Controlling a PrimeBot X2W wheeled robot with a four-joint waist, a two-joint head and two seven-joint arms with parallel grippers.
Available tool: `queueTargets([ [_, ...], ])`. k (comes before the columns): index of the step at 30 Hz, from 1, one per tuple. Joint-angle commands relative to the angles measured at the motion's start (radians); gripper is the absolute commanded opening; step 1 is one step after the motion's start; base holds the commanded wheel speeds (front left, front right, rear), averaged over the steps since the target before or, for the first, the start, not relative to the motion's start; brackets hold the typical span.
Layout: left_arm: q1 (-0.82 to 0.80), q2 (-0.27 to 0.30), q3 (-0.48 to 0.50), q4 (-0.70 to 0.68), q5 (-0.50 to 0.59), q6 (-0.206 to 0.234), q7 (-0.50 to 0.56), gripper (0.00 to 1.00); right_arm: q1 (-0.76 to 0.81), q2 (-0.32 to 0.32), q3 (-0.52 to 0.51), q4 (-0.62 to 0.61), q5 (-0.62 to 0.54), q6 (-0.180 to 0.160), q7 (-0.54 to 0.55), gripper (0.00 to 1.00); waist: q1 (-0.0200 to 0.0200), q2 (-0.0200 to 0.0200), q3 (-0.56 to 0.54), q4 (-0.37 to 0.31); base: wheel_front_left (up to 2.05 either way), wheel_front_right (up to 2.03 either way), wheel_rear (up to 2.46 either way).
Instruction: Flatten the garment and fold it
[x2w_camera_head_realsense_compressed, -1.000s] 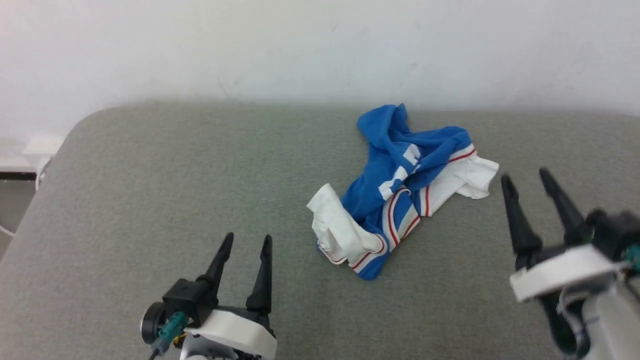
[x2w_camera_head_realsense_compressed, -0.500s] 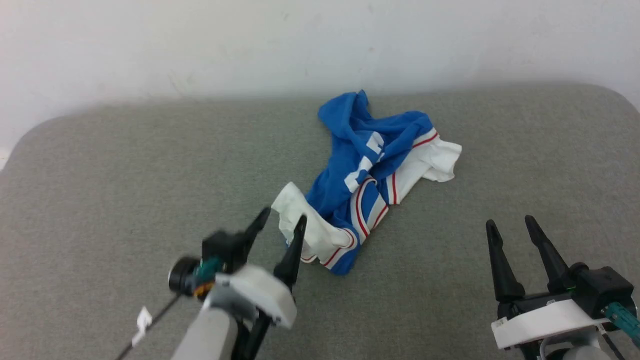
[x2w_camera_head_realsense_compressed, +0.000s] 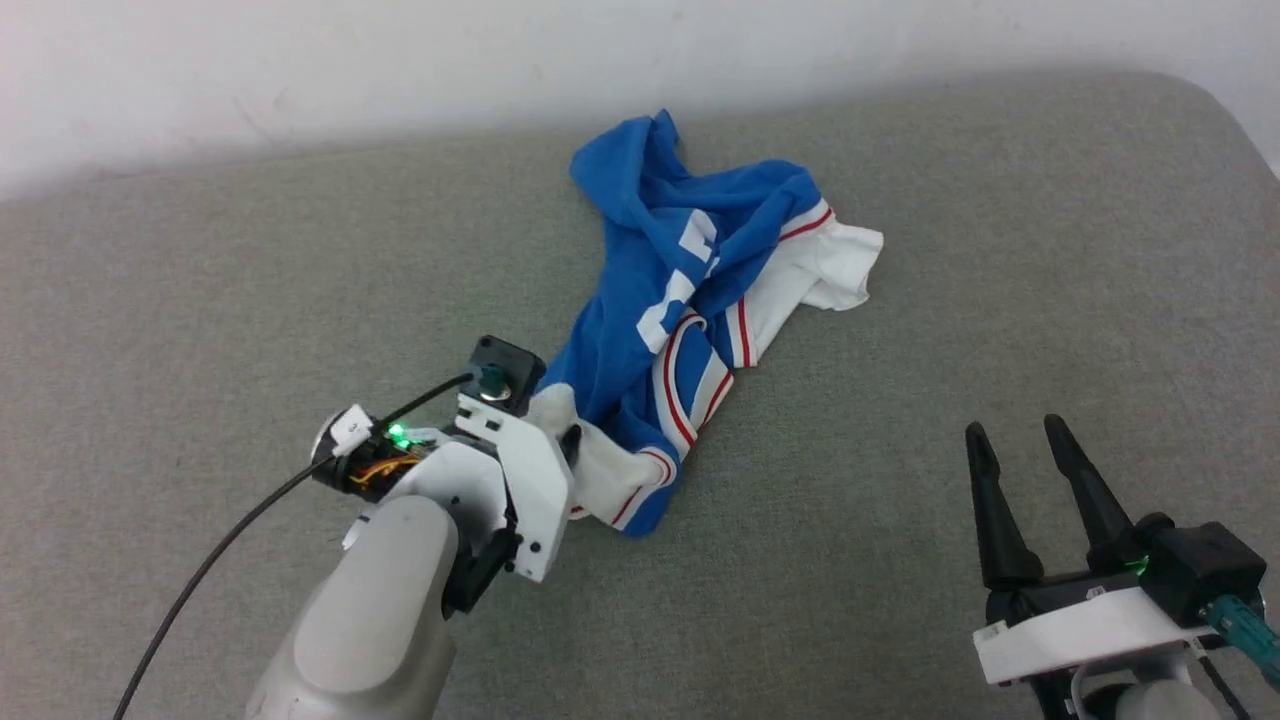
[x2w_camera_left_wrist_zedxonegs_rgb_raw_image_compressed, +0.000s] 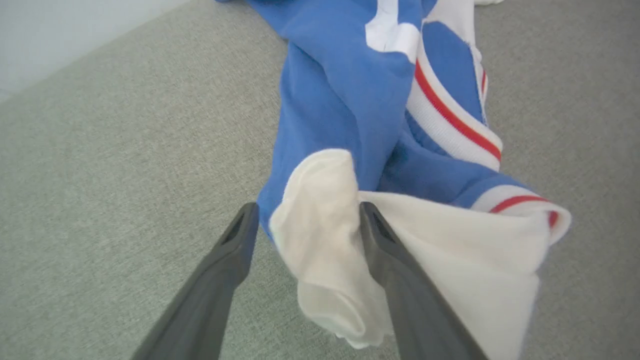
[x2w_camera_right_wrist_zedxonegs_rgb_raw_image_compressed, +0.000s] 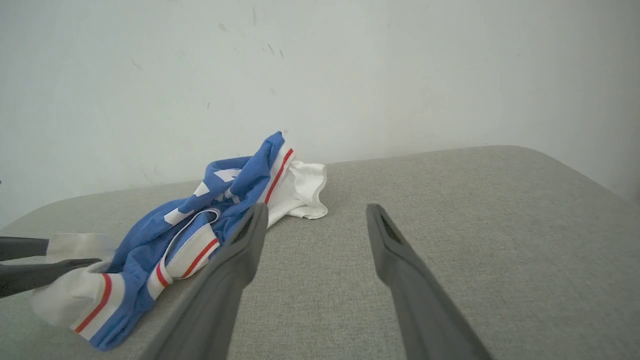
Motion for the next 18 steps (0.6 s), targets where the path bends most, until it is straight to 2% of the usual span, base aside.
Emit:
queueTargets([
  [1, -0.012, 0.007, -0.008, 0.006, -0.005, -0.009, 0.018, 1.0, -0.022, 0.007, 0.002, 0.003, 0.005, -0.001, -0.005, 1.0, -0.0001, 0.0, 0.017, -0.012, 0.0, 0.0, 0.0],
  [4, -0.013, -0.003, -0.001, 0.01, -0.037, -0.013, 0.026, 1.0, -0.03, 0.012, 0.011, 0.01, 0.009, -0.001, -0.005, 1.0, -0.0001, 0.0, 0.029, -0.013, 0.0, 0.0, 0.0],
  [5, -0.012, -0.004, -0.002, 0.013, -0.045, -0.015, 0.031, 0.73, -0.032, 0.014, 0.014, 0.013, 0.009, -0.001, -0.005, 1.0, -0.0001, 0.0, 0.034, -0.013, 0.0, 0.0, 0.0],
  [6, -0.011, -0.005, -0.004, 0.012, -0.054, -0.018, 0.031, 0.0, -0.034, 0.015, 0.014, 0.014, 0.01, -0.001, -0.005, 1.0, -0.0001, 0.0, 0.037, -0.012, 0.0, 0.0, 0.0],
  [12, -0.004, -0.008, -0.01, -0.025, -0.081, -0.021, -0.028, 0.0, -0.029, 0.019, 0.008, 0.03, 0.006, -0.001, -0.005, 1.0, -0.0001, 0.0, 0.018, 0.014, 0.0, 0.0, 0.0],
  [18, 0.049, 0.017, 0.061, -0.11, -0.098, 0.032, -0.185, 0.0, -0.016, 0.018, 0.006, 0.045, -0.002, -0.001, -0.005, 1.0, -0.0001, 0.0, -0.04, 0.063, 0.0, 0.0, 0.0],
])
